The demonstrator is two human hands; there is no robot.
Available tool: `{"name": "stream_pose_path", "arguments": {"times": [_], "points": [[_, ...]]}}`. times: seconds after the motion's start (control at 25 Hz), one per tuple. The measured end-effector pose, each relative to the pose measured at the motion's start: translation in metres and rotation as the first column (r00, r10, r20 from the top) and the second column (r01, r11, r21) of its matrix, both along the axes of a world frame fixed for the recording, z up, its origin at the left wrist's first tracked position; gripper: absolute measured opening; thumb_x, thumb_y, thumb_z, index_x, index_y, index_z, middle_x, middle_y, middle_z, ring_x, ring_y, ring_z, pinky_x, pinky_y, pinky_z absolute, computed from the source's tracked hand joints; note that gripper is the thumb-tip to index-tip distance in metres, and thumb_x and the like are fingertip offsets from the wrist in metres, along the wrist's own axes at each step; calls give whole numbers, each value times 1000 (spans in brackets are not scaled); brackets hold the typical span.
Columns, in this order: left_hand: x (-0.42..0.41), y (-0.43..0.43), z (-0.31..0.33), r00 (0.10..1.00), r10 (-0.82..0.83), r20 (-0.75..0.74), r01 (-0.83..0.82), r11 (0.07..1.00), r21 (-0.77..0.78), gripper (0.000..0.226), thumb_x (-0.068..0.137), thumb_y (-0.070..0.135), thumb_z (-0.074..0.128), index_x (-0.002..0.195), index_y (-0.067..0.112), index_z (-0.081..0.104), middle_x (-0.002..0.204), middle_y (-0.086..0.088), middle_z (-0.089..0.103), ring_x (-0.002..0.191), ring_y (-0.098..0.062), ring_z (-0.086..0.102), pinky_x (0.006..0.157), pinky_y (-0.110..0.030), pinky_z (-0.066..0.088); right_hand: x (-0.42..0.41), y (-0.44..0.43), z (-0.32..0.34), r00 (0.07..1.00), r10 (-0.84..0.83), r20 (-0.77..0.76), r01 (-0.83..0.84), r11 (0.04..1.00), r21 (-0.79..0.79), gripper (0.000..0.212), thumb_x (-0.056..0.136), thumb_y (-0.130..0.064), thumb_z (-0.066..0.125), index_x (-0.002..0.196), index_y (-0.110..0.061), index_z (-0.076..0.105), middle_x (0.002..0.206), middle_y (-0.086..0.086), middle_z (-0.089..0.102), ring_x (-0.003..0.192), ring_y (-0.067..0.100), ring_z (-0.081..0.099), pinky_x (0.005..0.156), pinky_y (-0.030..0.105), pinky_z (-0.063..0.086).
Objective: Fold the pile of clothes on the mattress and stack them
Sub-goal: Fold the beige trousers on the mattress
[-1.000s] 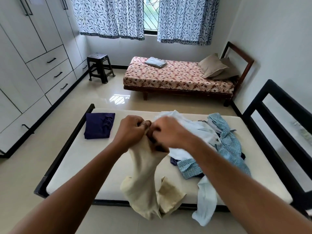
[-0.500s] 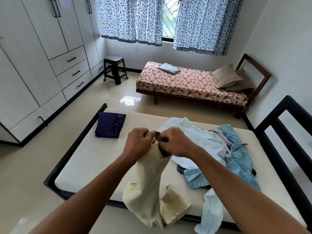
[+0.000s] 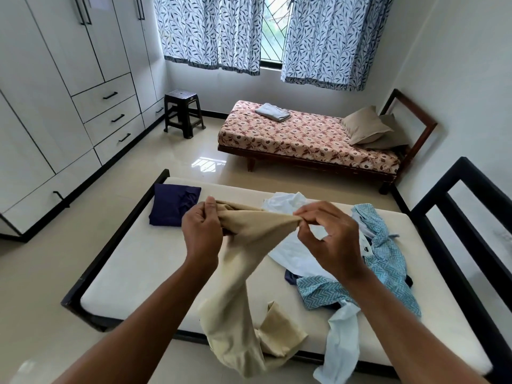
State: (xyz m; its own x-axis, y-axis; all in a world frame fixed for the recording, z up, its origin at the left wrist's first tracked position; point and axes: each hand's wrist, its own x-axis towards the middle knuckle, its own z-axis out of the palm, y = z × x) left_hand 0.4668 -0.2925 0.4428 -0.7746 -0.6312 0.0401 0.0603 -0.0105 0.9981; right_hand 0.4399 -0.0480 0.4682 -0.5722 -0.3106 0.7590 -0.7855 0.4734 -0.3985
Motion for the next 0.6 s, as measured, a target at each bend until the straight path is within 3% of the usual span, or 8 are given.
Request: {"name": "stream_pose_path", "arguments": {"times": [0.08,0.2,0.28,0.36,0.4,0.48,0.6], "points": [[-4,1,-2,999,-33,20,32,999,32,45,108,32,51,77,5,68,81,-21,68,77,-31,66,66,-50,63,5,2,-7,980,59,191,-69,996,50,10,86,-10,68,83,-8,78,92,-2,74,86,13,71,69,33,60],[-2,11,-3,993,-108,46,109,994,-13,43,107,30,56,73,5,67,72,-21,63,68,-23,61,56,-42,61,5,-8,7,875,63,480,-44,998,-51,26,91,-22,62,71,-16,77,74,-3,75,71,17,71,61,37,57],[0,16,-5,984,-162,71,167,983,-73,42,106,30,57,79,1,69,78,-24,66,70,-25,64,53,-36,60,1,-16,20,866,14,501,-9,1000,-13,27,94,-23,68,68,-19,77,68,-4,73,64,14,70,63,33,56],[-1,21,-10,972,-214,93,224,968,-115,41,106,31,57,81,2,72,78,-21,69,73,-32,69,54,-42,62,1,-31,27,870,39,491,-131,979,155,14,89,-24,77,76,-21,79,72,-9,74,65,7,68,65,21,51],[-2,24,-12,967,-233,105,246,960,-135,42,106,34,57,80,4,72,76,-18,71,74,-36,70,57,-48,63,1,-39,25,874,21,486,-189,935,299,8,89,-26,77,82,-22,79,75,-9,73,67,7,67,66,20,48],[-1,28,-14,959,-251,133,271,947,-173,49,102,45,56,75,6,71,70,-14,71,73,-41,70,61,-56,61,0,-52,14,889,-146,433,-179,760,625,18,95,-31,65,89,-17,76,71,-4,62,69,14,63,62,24,41],[0,32,-14,948,-282,148,308,930,-200,53,102,44,58,71,3,68,65,-15,69,62,-34,68,56,-50,59,-5,-61,13,771,-379,511,-260,546,797,20,99,-23,54,93,-7,67,72,3,54,63,20,54,53,28,36]]}}
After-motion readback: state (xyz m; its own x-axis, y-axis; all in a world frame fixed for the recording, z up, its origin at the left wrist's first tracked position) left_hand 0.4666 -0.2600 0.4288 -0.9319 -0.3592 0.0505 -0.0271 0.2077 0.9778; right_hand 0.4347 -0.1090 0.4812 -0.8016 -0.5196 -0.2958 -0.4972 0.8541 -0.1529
